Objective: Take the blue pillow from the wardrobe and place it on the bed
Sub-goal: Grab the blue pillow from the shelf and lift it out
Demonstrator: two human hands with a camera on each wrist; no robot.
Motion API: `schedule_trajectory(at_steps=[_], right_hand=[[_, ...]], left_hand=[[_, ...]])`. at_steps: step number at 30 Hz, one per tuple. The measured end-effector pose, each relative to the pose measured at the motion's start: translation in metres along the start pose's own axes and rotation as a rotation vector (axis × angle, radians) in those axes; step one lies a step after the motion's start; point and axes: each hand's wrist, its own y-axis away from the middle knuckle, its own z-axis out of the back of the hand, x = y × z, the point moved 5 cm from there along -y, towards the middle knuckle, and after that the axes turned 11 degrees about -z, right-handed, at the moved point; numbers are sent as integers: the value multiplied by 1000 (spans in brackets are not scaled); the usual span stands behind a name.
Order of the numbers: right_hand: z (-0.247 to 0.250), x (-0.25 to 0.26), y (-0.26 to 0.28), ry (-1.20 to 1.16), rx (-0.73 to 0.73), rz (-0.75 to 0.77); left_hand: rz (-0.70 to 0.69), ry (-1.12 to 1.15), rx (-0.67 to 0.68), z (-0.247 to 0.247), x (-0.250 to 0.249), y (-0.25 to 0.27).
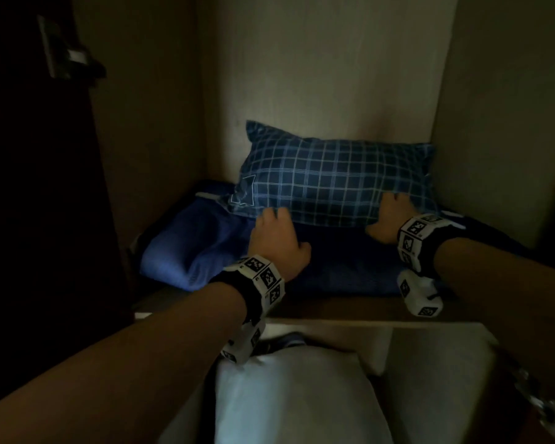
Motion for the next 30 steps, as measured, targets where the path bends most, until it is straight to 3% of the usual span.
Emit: schedule_trajectory(at_steps=[9, 15, 23, 30], right_hand=[[-25, 18, -120, 238, -77, 24], [-41, 23, -157, 332, -128, 7], [-43, 39, -156, 421, -211, 160], [19, 14, -100, -51, -275, 269]], left_hand=[[-7, -29, 30, -61, 32, -87], [44, 6, 108, -95, 49, -106], [-4, 38, 83, -97, 53, -109], [-97, -35, -34, -71, 41, -99]])
